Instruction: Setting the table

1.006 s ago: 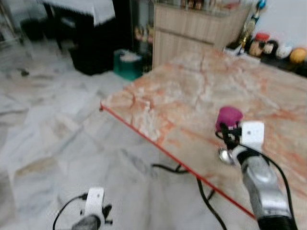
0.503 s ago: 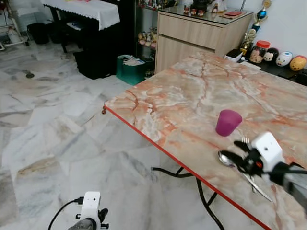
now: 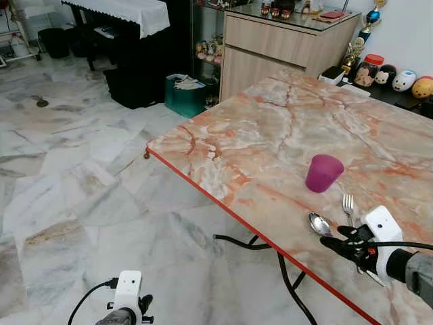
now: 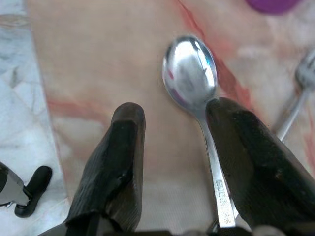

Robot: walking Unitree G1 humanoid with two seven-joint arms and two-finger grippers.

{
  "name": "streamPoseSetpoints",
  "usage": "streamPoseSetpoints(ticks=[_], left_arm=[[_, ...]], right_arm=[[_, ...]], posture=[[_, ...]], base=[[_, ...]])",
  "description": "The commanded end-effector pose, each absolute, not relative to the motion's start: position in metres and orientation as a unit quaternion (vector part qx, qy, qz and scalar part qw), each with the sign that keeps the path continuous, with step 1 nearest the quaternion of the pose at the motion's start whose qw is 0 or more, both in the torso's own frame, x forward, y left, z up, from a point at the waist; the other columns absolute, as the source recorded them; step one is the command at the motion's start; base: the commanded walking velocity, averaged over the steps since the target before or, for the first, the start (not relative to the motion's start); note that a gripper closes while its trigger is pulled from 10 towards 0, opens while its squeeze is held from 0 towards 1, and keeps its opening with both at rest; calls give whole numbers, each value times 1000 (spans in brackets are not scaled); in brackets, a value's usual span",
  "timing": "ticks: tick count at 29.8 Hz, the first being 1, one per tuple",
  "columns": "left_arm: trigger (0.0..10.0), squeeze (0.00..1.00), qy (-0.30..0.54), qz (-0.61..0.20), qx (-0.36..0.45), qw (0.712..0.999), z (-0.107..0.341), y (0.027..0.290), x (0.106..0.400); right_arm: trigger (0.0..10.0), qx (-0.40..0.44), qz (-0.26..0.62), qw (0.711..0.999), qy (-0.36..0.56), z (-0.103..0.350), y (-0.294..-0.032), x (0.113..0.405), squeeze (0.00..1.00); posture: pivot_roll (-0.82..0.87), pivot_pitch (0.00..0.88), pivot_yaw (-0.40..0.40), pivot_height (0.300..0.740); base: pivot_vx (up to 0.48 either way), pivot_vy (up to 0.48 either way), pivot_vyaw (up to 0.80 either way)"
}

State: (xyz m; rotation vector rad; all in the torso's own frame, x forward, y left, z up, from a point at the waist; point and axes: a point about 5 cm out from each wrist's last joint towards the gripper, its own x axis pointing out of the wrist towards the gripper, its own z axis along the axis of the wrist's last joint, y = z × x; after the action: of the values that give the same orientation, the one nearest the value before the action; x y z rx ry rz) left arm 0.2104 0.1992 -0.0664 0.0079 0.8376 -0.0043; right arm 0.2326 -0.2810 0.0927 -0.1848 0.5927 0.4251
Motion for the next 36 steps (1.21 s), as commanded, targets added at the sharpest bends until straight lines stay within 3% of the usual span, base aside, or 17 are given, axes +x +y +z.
streamPoseSetpoints(ticks=[1, 8, 9, 10, 11, 13, 14, 15, 16, 36], left_arm=[[10000, 0, 417, 0, 1, 909, -68, 200, 208], [10000, 0, 420, -2, 2, 908, -69, 200, 207], [10000, 0, 420, -2, 3, 907, -69, 200, 206], [10000, 0, 420, -2, 3, 907, -69, 200, 206], [10000, 0, 422, -2, 3, 907, -69, 201, 206], [10000, 0, 422, -1, 3, 906, -69, 202, 205], [10000, 0, 424, -1, 4, 906, -70, 203, 205], [10000, 0, 425, 0, 4, 905, -70, 205, 204], [10000, 0, 426, 0, 5, 905, -70, 206, 203], [10000, 0, 439, 5, 9, 899, -73, 212, 195]], right_arm=[[10000, -105, 183, 933, 291, 92, -288, 235, 0], [10000, -114, 160, 936, 293, 90, -296, 237, 0], [10000, -115, 159, 936, 293, 90, -297, 238, 243], [10000, -116, 157, 936, 293, 90, -297, 238, 243], [10000, -115, 156, 936, 293, 90, -299, 238, 1000], [10000, -116, 157, 936, 293, 90, -299, 238, 1000], [10000, -112, 157, 936, 293, 90, -298, 239, 863], [10000, -114, 163, 936, 291, 90, -297, 239, 184], [10000, -111, 166, 936, 290, 90, -296, 239, 0], [10000, -115, 168, 927, 314, 77, -298, 240, 0]], posture=[[-1, 0, -20, 727], [-4, 0, -17, 727], [-4, 0, -17, 727], [-4, 0, -17, 727], [-2, 0, -16, 727], [-2, 0, -16, 727], [-2, 0, -15, 727], [-2, 0, -15, 727], [-2, 0, -15, 727], [3, 0, -11, 727]], base=[[0, 0, 0], [0, 0, 0], [0, 0, 0], [0, 0, 0], [0, 0, 0], [0, 0, 0], [0, 0, 0], [0, 0, 0], [0, 0, 0], [0, 0, 0]])
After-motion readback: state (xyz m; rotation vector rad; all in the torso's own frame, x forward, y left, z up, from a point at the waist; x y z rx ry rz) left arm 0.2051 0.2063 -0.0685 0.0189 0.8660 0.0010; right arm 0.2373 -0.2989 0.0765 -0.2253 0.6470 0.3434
